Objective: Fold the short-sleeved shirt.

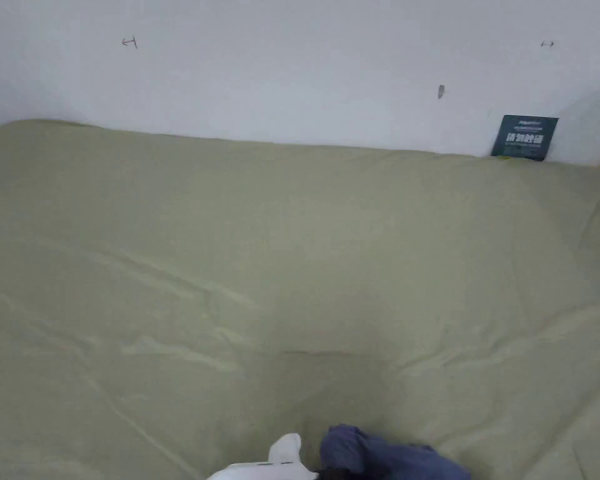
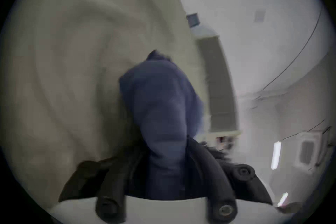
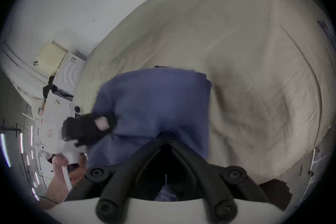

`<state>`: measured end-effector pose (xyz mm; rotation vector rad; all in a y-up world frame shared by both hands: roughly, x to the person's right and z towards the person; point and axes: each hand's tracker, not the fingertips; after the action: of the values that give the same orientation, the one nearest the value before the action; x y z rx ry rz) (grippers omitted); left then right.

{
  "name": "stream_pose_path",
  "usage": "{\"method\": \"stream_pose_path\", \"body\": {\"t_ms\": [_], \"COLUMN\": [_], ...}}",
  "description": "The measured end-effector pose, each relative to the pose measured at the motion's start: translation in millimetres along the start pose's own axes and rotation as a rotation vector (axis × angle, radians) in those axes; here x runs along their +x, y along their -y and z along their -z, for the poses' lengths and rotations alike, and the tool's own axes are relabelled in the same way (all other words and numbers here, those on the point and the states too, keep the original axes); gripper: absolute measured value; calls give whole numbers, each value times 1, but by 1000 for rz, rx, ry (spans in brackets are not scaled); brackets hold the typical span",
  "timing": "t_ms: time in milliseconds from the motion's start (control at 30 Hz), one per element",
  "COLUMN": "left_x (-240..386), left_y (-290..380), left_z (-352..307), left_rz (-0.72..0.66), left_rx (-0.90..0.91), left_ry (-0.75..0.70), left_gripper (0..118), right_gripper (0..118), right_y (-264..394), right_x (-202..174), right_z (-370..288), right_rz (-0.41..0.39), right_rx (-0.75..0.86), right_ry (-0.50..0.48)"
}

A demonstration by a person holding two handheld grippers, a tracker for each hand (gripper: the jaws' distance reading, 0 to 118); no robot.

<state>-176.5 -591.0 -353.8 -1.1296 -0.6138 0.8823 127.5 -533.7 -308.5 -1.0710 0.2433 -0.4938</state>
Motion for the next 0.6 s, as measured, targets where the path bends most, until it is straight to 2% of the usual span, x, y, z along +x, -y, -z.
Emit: {"method": "stream_pose_path", "body": {"t_ms": [33, 100, 233, 300, 400, 500, 600], "left_x": [4, 11, 0, -25, -68, -123, -164], "left_y": [0, -4, -30, -47, -72, -103, -131], "left_z": [-4, -27, -118, -178, -268, -365, -443], "left_rz": [-42, -59, 100, 102, 132, 52, 21], "left_rx": [34, 77, 142, 192, 251, 303, 363], "left_ry": [62, 24, -74, -120, -270, -317, -430], "left_gripper": [18, 18, 18, 18, 18, 18, 18], "right_gripper": [1, 1, 1, 1, 1, 1, 1], "right_y": [0, 0, 1, 1, 4, 10, 17], "right_x": [-1, -5, -29, -48, -72, -98, -119], "right_z": [-2, -8, -23, -27, -29, -28, -25], "right_rz": [-5, -8, -62, -122, -163, -193, -211], "right_rx": [-2, 11, 44, 61, 73, 74, 72], "right_ry": [2, -8, -93, -75, -105, -110, -112]}}
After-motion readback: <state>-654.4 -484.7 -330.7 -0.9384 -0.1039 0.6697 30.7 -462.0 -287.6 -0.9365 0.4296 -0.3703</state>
